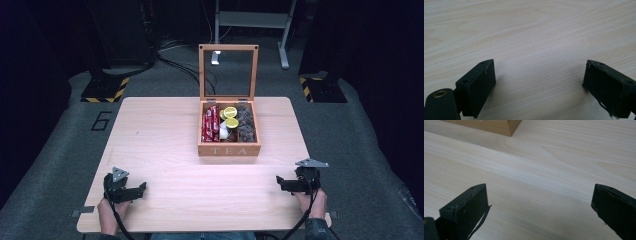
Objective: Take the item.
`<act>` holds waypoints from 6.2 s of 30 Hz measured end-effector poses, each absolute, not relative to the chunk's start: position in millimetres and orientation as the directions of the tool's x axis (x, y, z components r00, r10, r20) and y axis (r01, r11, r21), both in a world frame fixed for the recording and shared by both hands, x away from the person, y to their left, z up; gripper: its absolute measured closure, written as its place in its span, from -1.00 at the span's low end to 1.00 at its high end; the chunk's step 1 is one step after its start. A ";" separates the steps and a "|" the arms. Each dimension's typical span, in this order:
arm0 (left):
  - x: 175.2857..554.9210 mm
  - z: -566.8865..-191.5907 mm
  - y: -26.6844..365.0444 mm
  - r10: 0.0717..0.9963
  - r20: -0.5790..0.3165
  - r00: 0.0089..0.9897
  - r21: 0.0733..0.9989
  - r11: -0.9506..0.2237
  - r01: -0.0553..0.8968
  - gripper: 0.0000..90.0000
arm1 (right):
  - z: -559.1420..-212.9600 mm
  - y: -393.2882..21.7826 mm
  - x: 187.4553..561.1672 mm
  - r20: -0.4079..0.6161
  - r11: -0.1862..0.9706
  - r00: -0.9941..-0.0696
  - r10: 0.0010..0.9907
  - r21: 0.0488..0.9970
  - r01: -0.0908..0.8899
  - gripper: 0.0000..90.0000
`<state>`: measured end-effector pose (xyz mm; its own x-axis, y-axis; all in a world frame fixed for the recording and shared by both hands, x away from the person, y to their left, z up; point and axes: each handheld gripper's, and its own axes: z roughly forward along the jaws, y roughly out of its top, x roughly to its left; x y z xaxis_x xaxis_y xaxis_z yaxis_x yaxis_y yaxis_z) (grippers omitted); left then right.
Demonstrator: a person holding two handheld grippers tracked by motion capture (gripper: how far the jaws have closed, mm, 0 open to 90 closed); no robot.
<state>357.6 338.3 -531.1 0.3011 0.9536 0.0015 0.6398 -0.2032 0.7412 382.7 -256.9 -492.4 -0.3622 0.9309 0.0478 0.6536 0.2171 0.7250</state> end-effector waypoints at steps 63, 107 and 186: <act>359.6 -530.6 337.6 0.948 0.008 0.318 0.740 -0.219 0.636 -0.73 | -423.4 -143.2 510.1 0.084 0.368 -0.590 0.803 0.709 0.602 -0.99; 359.2 -530.3 337.6 0.946 0.007 0.325 0.741 -0.224 0.633 -0.70 | -443.8 -82.9 590.2 0.035 0.397 -0.564 0.825 0.674 0.623 -0.34; 359.2 -531.1 336.6 0.949 0.008 0.315 0.749 -0.214 0.627 -0.69 | -397.8 -95.9 506.9 -0.012 0.401 -0.610 0.792 0.764 0.506 -0.16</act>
<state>359.2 336.6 -531.1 0.3148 0.9491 0.0077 0.6265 -0.2139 0.7495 506.9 -95.9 -397.8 -0.6100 0.7923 -0.0123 0.5057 0.4011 0.7638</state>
